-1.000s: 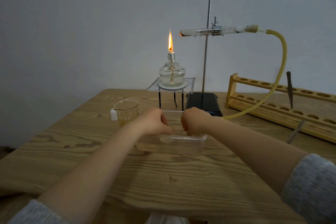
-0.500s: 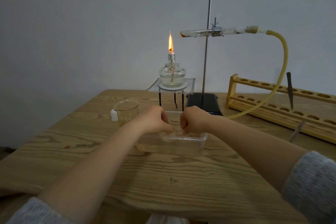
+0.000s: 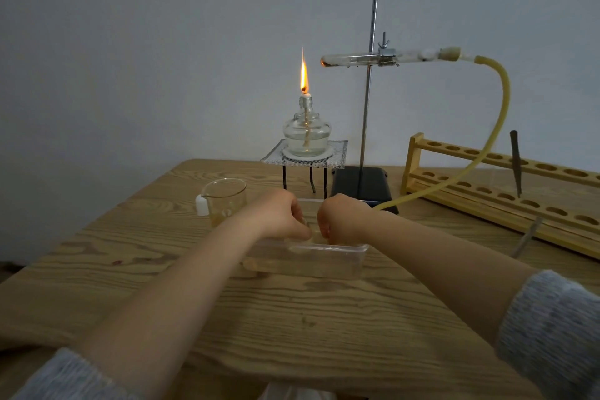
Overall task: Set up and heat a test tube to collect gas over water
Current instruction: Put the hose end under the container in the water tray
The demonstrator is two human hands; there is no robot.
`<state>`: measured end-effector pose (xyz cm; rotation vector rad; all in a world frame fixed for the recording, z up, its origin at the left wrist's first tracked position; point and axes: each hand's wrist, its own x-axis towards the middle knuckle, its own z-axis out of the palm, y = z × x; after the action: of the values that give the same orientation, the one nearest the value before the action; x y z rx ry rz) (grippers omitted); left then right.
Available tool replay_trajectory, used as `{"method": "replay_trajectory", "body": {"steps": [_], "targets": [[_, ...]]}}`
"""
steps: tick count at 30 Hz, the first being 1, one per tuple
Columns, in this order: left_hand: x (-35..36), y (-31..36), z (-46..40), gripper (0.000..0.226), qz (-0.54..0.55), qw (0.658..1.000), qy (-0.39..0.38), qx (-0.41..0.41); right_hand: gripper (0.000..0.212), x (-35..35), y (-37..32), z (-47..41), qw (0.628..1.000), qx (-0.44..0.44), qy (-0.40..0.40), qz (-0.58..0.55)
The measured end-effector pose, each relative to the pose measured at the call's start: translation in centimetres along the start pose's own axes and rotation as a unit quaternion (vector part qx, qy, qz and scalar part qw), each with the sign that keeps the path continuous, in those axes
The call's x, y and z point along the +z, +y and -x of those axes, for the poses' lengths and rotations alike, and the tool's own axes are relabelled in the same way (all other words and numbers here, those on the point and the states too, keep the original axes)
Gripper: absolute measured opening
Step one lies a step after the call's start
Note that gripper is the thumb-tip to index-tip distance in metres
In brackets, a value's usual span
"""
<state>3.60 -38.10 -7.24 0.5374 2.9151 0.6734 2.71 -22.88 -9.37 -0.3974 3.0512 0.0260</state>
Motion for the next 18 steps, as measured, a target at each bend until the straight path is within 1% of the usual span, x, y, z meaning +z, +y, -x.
{"method": "replay_trajectory", "body": {"steps": [4,10,18], "targets": [[-0.04,0.1,0.05,0.018,0.0,1.0,-0.015,0.008,0.018,0.06,-0.14,-0.05,1.0,0.003,-0.013,0.016],[-0.54,-0.17,-0.08,0.021,-0.007,0.999,-0.031,0.004,0.021,-0.84,-0.1,-0.1,0.998,-0.006,-0.058,0.003],[-0.99,-0.25,-0.31,0.022,-0.003,0.997,-0.072,0.005,0.021,-0.76,-0.4,0.24,0.999,0.003,-0.052,0.006]]}}
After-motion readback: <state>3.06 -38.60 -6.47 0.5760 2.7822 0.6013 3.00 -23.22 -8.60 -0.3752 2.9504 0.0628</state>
